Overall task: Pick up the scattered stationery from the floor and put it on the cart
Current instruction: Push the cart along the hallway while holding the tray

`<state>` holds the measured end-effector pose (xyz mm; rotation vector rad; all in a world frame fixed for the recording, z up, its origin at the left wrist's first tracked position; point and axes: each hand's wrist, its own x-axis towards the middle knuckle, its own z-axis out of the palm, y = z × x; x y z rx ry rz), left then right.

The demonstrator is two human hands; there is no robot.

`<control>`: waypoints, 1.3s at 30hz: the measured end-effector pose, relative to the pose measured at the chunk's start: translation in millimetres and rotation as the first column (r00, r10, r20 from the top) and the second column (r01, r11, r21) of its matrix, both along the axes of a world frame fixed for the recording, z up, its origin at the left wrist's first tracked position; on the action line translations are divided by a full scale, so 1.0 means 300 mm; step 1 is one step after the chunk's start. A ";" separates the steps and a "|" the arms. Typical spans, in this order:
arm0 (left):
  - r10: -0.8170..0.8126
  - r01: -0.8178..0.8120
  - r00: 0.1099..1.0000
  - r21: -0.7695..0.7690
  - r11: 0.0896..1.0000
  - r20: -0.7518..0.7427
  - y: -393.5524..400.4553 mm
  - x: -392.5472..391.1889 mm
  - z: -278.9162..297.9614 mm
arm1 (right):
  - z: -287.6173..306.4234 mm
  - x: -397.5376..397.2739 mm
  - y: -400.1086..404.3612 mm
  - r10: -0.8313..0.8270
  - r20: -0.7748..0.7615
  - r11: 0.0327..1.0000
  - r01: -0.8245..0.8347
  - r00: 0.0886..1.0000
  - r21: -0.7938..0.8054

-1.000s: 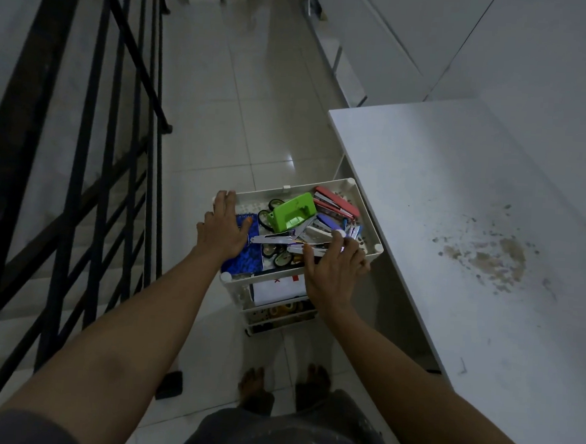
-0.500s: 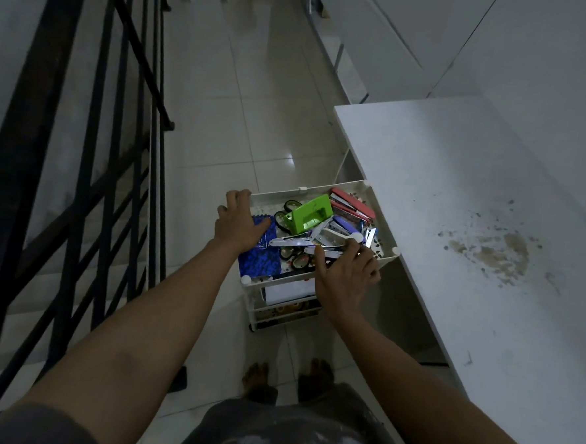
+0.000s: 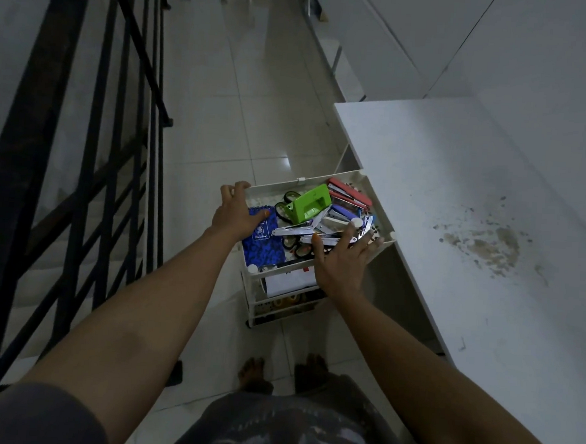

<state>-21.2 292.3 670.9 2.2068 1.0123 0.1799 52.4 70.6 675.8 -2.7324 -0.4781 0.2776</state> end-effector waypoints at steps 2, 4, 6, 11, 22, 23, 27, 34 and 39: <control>0.007 -0.007 1.000 -0.001 1.000 0.004 -0.006 -0.013 0.003 | -0.002 0.010 -0.006 0.020 -0.023 1.000 -0.020 1.000 0.002; 0.013 -0.013 1.000 -0.014 1.000 0.006 -0.017 -0.028 0.005 | -0.002 0.015 -0.013 0.040 -0.040 0.999 -0.040 0.998 -0.001; 0.011 -0.010 1.000 -0.032 0.999 0.016 -0.029 -0.044 0.007 | 0.001 0.022 -0.023 0.070 -0.039 0.997 -0.071 0.997 -0.012; 0.010 -0.010 1.000 -0.045 0.999 0.017 -0.060 -0.085 0.014 | 0.011 0.037 -0.048 0.131 -0.012 0.986 -0.132 0.991 -0.103; 0.036 -0.038 0.999 -0.069 0.997 -0.041 -0.147 -0.138 0.026 | 0.029 0.058 -0.095 0.218 -0.025 0.964 -0.219 0.976 -0.150; 0.044 -0.049 0.997 -0.071 0.996 -0.062 -0.165 -0.143 0.024 | 0.034 0.056 -0.098 0.219 -0.031 0.964 -0.221 0.975 -0.145; 0.165 -0.161 0.966 0.034 0.986 -0.201 -0.311 -0.139 0.026 | 0.053 0.068 -0.118 0.288 0.031 0.929 -0.271 0.957 -0.251; 0.267 -0.204 0.936 0.266 0.942 -0.227 -0.552 -0.101 0.012 | 0.059 0.162 -0.197 0.409 0.134 0.886 -0.357 0.903 -0.296; 0.214 -0.143 0.954 0.313 0.939 -0.207 -0.504 -0.122 0.000 | 0.060 0.192 -0.249 0.537 0.176 0.829 -0.478 0.825 -0.290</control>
